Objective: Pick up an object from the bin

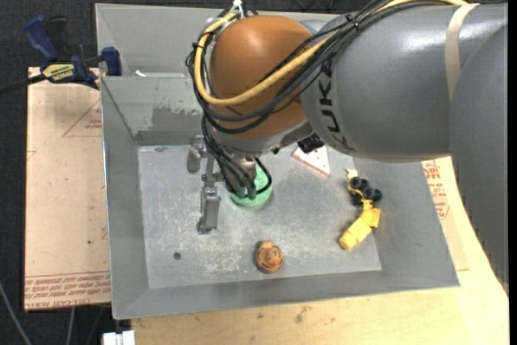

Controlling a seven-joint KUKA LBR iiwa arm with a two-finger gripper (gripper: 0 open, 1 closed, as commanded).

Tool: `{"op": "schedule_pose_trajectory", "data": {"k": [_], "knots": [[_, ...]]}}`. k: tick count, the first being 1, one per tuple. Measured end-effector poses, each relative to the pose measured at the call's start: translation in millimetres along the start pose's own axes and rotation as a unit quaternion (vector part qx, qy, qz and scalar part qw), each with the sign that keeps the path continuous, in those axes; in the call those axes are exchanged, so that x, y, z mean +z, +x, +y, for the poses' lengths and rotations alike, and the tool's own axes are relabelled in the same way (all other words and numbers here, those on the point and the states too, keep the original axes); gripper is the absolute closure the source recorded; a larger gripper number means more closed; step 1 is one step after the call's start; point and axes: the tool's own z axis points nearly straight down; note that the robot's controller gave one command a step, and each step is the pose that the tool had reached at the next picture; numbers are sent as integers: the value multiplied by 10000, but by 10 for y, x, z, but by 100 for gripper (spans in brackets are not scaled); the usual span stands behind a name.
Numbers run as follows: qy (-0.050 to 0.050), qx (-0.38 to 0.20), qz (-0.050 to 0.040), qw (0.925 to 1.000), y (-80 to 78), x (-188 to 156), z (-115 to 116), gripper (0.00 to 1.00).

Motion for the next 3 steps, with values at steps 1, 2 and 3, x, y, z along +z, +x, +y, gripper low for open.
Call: {"op": "schedule_pose_trajectory", "data": {"k": [1,2,3], "knots": [[-8,-360,-21,9993,-392,88,-100,0],[1,-183,0,9998,-326,26,-655,0],[10,58,-10,10000,-384,-87,-907,0]]}}
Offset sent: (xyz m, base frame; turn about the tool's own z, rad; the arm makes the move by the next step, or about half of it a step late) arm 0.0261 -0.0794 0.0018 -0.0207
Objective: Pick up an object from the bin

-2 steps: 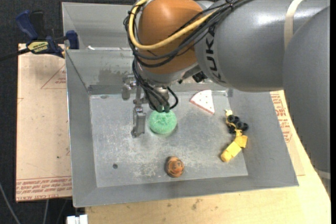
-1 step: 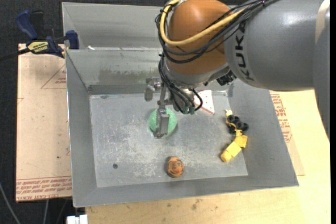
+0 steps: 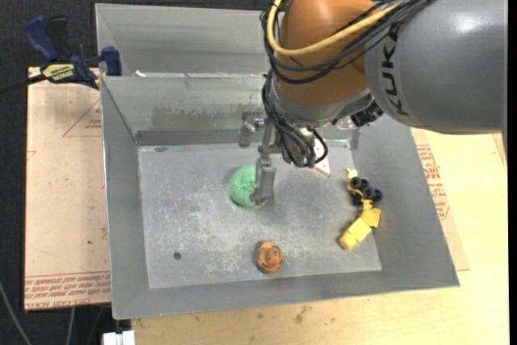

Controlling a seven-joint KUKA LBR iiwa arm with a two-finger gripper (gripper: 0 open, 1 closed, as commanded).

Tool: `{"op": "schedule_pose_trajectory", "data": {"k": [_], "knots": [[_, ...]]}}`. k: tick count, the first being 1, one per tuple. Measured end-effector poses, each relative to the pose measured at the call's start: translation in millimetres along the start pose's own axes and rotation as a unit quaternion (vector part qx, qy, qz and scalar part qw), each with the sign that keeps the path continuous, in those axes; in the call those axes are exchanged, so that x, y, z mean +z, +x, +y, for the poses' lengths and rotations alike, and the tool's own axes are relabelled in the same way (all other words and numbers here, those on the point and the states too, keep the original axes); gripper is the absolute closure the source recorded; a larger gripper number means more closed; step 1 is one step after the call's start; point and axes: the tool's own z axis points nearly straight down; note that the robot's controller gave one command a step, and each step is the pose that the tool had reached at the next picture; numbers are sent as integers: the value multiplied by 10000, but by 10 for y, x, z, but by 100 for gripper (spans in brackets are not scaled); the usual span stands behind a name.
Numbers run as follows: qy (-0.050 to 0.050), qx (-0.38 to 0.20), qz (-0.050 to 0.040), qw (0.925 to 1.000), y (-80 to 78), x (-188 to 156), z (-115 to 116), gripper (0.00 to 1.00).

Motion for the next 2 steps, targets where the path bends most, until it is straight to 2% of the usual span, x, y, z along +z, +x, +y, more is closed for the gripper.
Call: {"op": "schedule_pose_trajectory", "data": {"k": [1,2], "knots": [[-20,-92,-21,10000,-32,444,-403,0],[2,-461,-9,9989,-54,1033,-711,0]]}}
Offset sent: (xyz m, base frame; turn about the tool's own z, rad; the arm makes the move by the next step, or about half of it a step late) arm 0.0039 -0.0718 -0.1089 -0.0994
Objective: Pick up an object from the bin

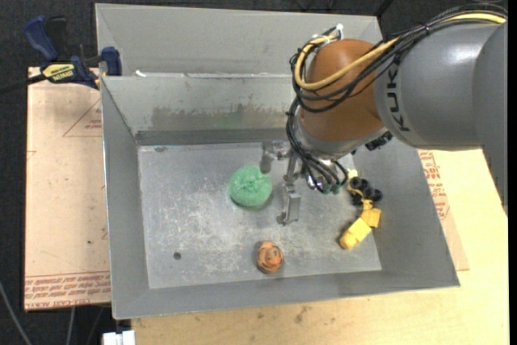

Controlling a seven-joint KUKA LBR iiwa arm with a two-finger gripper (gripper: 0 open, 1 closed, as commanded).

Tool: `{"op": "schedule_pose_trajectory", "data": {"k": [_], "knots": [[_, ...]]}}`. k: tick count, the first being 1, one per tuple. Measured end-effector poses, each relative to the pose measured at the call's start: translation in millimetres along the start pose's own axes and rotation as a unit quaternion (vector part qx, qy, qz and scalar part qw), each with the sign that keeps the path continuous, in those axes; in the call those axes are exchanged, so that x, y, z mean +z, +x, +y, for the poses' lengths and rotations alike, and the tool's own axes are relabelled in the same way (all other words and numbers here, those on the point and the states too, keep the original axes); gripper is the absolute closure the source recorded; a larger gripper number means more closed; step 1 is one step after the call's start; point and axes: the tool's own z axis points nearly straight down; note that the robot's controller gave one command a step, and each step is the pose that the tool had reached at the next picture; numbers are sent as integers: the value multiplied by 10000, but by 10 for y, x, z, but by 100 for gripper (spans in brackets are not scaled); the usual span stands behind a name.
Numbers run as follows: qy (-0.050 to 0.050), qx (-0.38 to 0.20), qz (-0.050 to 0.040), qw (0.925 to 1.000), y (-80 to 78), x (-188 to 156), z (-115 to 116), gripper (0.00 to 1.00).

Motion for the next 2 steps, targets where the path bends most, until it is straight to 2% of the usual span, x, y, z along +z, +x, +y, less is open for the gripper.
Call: {"op": "schedule_pose_trajectory", "data": {"k": [1,2], "knots": [[-10,160,8,9999,-176,217,161,0],[-22,407,-58,9992,-335,494,437,100]]}}
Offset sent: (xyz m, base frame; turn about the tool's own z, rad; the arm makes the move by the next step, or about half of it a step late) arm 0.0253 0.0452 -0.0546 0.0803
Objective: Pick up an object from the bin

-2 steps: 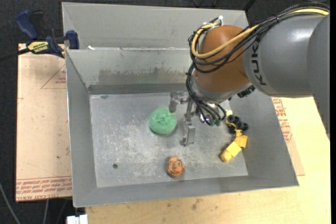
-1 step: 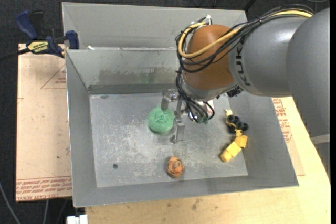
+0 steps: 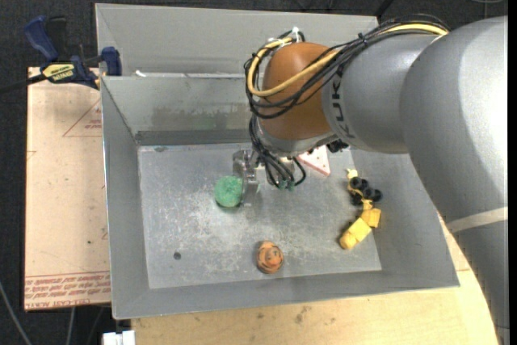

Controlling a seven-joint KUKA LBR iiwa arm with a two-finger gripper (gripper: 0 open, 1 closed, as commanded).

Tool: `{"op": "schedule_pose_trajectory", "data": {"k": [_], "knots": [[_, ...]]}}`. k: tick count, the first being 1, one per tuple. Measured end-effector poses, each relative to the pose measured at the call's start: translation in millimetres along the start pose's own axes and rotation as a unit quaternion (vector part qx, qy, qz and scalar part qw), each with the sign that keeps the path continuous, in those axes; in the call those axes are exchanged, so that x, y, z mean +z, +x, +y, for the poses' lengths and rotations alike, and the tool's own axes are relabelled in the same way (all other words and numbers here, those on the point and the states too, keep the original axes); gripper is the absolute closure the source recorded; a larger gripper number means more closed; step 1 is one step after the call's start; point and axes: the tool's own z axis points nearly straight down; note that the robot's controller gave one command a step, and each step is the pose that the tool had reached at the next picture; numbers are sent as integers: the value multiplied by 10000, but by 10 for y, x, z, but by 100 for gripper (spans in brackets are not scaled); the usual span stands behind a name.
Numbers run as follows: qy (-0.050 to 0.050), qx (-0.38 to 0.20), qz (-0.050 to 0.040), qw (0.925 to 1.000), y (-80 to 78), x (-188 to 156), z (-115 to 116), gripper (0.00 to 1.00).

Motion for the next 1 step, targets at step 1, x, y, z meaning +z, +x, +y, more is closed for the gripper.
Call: {"op": "schedule_pose_trajectory", "data": {"k": [1], "knots": [[-2,5,0,10000,0,0,-2,100]]}}
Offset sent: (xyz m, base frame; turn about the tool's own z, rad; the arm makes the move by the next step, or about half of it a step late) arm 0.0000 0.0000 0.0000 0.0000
